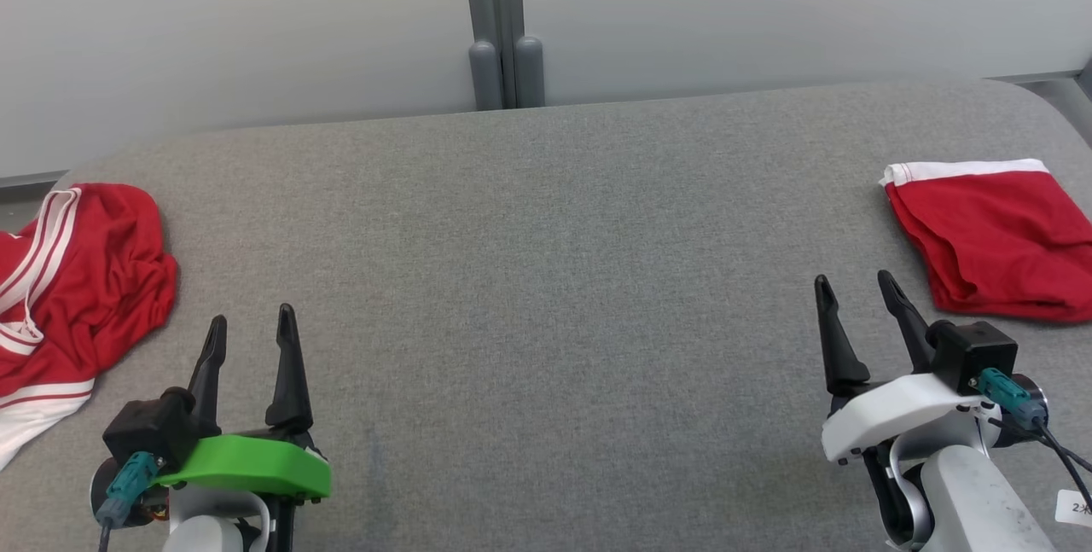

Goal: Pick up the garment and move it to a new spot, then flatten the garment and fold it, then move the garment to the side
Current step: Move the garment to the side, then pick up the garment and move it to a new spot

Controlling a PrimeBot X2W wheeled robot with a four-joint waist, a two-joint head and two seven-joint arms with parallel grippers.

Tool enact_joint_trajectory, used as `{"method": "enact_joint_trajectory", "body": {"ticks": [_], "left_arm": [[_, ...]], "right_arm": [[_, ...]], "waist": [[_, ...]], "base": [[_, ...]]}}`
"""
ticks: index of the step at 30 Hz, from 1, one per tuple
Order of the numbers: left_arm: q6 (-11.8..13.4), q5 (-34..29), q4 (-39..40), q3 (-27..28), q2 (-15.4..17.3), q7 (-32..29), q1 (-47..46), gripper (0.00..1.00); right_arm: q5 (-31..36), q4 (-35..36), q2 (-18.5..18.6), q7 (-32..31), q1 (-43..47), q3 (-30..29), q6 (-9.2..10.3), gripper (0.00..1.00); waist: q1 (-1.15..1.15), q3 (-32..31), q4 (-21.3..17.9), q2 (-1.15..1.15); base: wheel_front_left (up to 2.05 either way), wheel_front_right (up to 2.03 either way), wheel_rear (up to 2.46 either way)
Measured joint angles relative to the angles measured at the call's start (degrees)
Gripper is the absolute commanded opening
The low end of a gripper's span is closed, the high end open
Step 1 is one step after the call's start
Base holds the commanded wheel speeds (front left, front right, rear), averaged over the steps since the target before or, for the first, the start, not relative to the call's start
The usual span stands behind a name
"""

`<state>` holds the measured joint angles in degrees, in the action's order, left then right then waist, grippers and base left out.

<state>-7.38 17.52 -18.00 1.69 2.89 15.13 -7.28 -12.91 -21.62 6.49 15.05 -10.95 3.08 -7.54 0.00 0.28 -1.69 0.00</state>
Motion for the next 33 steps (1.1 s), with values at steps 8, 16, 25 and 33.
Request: {"method": "enact_joint_trajectory", "body": {"ticks": [8, 16, 25, 33], "left_arm": [[0.0, -0.5, 0.0, -0.1, -0.1, 0.0, 0.0, 1.0], [0.0, -0.6, 0.2, 0.3, -0.1, 0.0, 0.3, 1.0], [0.0, -2.7, -0.5, 1.1, -0.1, 0.0, 1.4, 1.0], [0.0, -3.7, -0.6, 2.3, -0.1, 0.0, 2.2, 1.0]], "right_arm": [[0.3, 0.5, 0.0, 0.0, 0.2, -0.8, 0.0, 1.0], [1.5, 0.7, 0.1, 0.0, 1.2, -0.3, 0.0, 1.0], [1.7, 0.8, -0.3, 0.0, 1.4, 0.3, 0.0, 1.0], [1.7, 0.5, -0.9, 0.0, 1.6, 1.0, 0.0, 1.0]], "waist": [[0.0, 0.1, 1.7, 0.0], [0.0, -0.1, 7.0, 0.0], [0.0, -0.7, 16.2, 0.0], [0.0, -1.1, 24.7, 0.0]], "base": [[0.0, 0.0, 0.0], [0.0, 0.0, 0.0], [0.0, 0.0, 0.0], [0.0, 0.0, 0.0]]}}
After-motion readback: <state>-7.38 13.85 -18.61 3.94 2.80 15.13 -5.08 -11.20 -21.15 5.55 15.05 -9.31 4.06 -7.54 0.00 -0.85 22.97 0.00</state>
